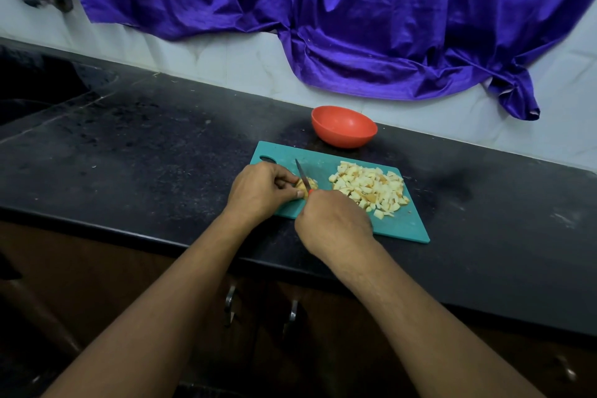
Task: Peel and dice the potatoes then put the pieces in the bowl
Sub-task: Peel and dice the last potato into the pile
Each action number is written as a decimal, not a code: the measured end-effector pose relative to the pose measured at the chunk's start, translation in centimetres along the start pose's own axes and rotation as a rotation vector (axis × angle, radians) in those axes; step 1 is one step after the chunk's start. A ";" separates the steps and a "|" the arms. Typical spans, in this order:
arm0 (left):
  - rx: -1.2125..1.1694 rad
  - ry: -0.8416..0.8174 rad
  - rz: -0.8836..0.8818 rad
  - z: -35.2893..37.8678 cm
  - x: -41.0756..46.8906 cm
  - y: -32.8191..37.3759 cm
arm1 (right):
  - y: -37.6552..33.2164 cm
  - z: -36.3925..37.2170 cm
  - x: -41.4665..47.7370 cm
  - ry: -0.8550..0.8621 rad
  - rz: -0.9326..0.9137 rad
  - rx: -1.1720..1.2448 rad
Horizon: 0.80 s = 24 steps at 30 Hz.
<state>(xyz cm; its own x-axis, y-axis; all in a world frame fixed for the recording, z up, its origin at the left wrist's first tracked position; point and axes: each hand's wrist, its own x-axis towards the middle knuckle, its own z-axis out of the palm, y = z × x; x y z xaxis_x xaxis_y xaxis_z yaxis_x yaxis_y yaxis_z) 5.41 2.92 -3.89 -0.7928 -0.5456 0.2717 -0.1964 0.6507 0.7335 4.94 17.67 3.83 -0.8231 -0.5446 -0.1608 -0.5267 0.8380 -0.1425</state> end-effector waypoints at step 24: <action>0.060 0.013 0.015 -0.1 -0.2 0.5 | 0.3 0.2 1.0 0.000 -0.004 0.029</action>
<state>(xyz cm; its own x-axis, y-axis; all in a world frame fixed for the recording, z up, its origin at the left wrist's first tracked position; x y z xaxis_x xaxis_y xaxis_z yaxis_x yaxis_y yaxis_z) 5.56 3.29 -3.55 -0.7882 -0.5424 0.2907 -0.2191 0.6887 0.6911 3.97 17.37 3.45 -0.8211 -0.5478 -0.1604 -0.5233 0.8346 -0.1717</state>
